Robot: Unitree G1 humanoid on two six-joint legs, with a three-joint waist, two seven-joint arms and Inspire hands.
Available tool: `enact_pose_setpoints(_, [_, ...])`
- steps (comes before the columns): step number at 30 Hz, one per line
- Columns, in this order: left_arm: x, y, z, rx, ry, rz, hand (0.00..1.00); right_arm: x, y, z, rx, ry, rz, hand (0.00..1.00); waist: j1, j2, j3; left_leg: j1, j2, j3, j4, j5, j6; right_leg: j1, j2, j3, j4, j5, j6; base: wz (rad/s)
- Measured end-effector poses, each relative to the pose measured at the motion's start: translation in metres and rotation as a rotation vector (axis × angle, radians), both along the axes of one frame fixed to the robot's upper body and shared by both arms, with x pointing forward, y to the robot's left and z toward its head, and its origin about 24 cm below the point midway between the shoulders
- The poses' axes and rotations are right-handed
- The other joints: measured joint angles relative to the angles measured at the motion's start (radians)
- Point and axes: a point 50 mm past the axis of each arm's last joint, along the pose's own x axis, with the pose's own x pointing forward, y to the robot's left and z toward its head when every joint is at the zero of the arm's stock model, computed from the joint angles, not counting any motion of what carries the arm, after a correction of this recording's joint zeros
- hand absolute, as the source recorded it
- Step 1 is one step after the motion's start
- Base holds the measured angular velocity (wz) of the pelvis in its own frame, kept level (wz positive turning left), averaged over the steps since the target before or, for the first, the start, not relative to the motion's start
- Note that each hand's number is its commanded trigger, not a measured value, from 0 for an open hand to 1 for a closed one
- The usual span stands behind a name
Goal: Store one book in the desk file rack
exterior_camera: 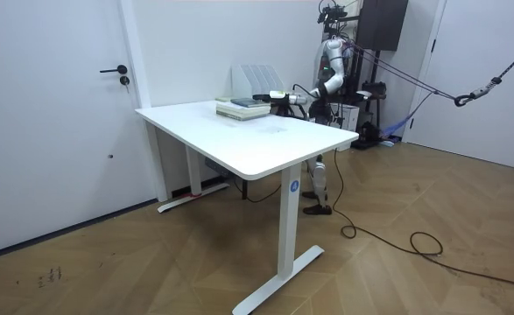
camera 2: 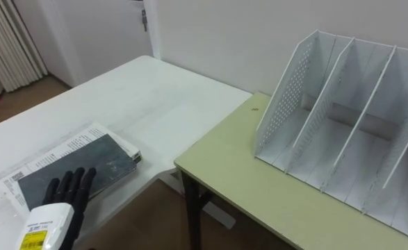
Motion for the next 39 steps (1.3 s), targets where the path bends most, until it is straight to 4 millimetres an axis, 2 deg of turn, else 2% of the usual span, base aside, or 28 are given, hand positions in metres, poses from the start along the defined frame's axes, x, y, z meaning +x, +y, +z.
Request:
enact_pose_setpoints(15, [0.005, 0.003, -0.004, -0.022, 0.031, 0.055, 0.0, -0.005, -0.001, 0.0, -0.027, 0.079, 0.09, 0.0, -0.001, -0.003, 0.0029, 0.007, 0.001, 0.008, -0.005, 0.0, 0.0, -0.001, -0.001, 0.008, 0.006, -0.001, 0.0, -0.01])
enact_pose_setpoints(24, [0.012, 0.009, -0.009, 0.008, 0.085, 0.094, 0.0, -0.001, -0.001, 0.001, -0.048, 0.087, 0.144, 0.0, -0.001, -0.001, 0.0019, 0.022, 0.001, 0.012, -0.009, 0.002, -0.002, 0.007, -0.001, 0.008, 0.018, -0.005, -0.003, 0.0])
enact_pose_setpoints(25, [0.013, 0.009, -0.009, 0.011, 0.097, 0.096, 0.13, -0.001, -0.001, 0.001, -0.049, 0.088, 0.145, 0.0, -0.002, 0.0, 0.002, 0.023, 0.001, 0.011, -0.007, 0.002, -0.002, 0.01, -0.001, 0.008, 0.017, -0.005, -0.003, 0.0])
enact_pose_setpoints(26, [0.013, 0.009, -0.009, 0.011, 0.102, 0.096, 0.64, -0.001, -0.001, 0.001, -0.052, 0.088, 0.144, 0.0, -0.002, 0.0, 0.002, 0.024, 0.001, 0.011, -0.007, 0.002, -0.002, 0.011, -0.001, 0.008, 0.017, -0.005, -0.003, 0.0])
enact_pose_setpoints(28, [0.017, 0.009, -0.008, 0.013, 0.117, 0.091, 1.0, -0.001, -0.002, 0.001, -0.068, 0.093, 0.14, 0.0, -0.002, -0.001, 0.0019, 0.026, 0.001, 0.006, -0.008, 0.001, -0.002, 0.015, 0.0, 0.01, 0.017, -0.008, -0.002, 0.04])
enact_pose_setpoints(39, [0.019, 0.001, 0.0, -0.017, 0.072, 0.099, 1.0, -0.002, -0.003, 0.002, -0.093, 0.093, 0.136, 0.0, 0.006, -0.003, -0.0006, 0.027, 0.001, 0.003, -0.001, 0.002, -0.002, 0.017, 0.0, 0.01, 0.019, -0.008, -0.002, 0.0])
